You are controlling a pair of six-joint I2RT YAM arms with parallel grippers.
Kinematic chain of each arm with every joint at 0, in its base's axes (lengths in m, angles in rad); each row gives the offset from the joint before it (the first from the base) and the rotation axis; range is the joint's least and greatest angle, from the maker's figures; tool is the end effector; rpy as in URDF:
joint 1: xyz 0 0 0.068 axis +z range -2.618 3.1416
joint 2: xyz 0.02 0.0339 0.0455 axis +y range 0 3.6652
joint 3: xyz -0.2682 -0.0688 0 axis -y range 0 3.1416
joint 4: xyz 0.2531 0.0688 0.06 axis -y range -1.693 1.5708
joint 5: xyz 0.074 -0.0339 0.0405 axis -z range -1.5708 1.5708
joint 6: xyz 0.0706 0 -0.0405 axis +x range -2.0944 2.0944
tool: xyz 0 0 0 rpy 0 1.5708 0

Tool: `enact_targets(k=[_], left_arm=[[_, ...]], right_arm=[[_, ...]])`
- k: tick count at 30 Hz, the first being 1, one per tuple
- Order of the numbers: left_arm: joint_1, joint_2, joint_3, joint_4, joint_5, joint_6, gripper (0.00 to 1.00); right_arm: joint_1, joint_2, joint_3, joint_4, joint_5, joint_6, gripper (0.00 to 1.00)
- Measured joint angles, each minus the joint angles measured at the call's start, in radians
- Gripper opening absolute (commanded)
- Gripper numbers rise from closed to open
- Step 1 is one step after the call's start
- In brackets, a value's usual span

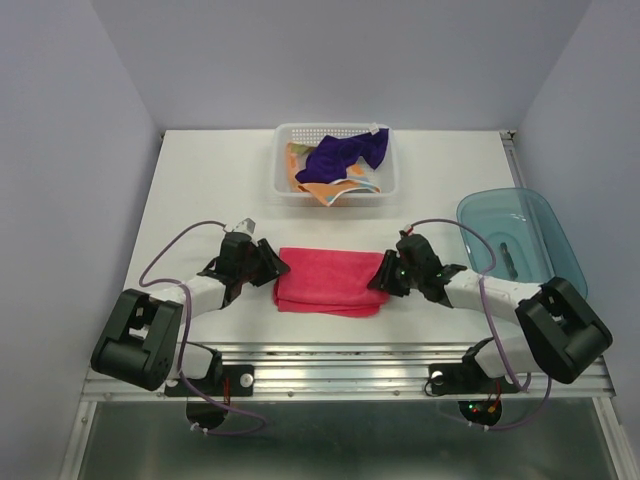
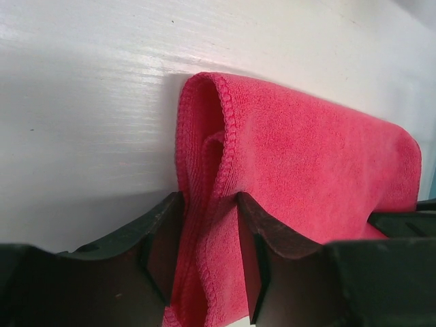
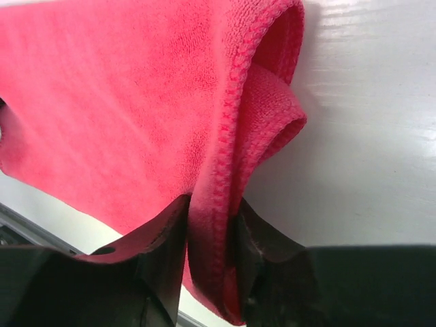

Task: Fold and stack the towels
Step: Neatly place the folded towel into the bin

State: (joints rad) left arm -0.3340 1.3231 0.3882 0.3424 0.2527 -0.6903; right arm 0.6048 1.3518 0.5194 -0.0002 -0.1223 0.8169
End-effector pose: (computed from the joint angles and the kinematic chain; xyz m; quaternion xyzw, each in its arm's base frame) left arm 0.2502 -0.1055 0.1260 -0.0969 0.8723 -0.3254 0.3518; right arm 0.2200 0.1626 0.1219 0.0766 0.9280 0.2781 0.2357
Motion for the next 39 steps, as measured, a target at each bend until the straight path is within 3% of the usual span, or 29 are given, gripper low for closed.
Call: enact_targets(k=[5, 8, 15, 16, 24, 33, 39], left_arm=[[0.0, 0.002, 0.0, 0.003, 0.0, 0.0, 0.5], [0.0, 0.002, 0.0, 0.006, 0.0, -0.001, 0.52], [0.0, -0.021, 0.0, -0.008, -0.003, 0.0, 0.68], [0.0, -0.032, 0.0, -0.014, -0.006, 0.002, 0.76], [0.0, -0.115, 0.011, -0.072, -0.032, 0.011, 0.98], [0.0, -0.145, 0.039, -0.095, -0.047, 0.021, 0.99], [0.0, -0.145, 0.039, -0.105, -0.046, 0.021, 0.99]], right_arm=[[0.003, 0.011, -0.019, 0.054, 0.014, 0.029, 0.01], [0.005, 0.016, -0.019, 0.072, 0.022, 0.014, 0.01], [0.006, -0.03, 0.012, -0.018, 0.133, -0.089, 0.01], [0.006, -0.047, 0.045, -0.077, 0.182, -0.119, 0.01], [0.006, -0.139, 0.279, -0.333, 0.52, -0.246, 0.01], [-0.05, -0.139, 0.483, -0.479, 0.683, -0.325, 0.01], [-0.154, -0.13, 0.443, -0.487, 0.643, -0.34, 0.01]])
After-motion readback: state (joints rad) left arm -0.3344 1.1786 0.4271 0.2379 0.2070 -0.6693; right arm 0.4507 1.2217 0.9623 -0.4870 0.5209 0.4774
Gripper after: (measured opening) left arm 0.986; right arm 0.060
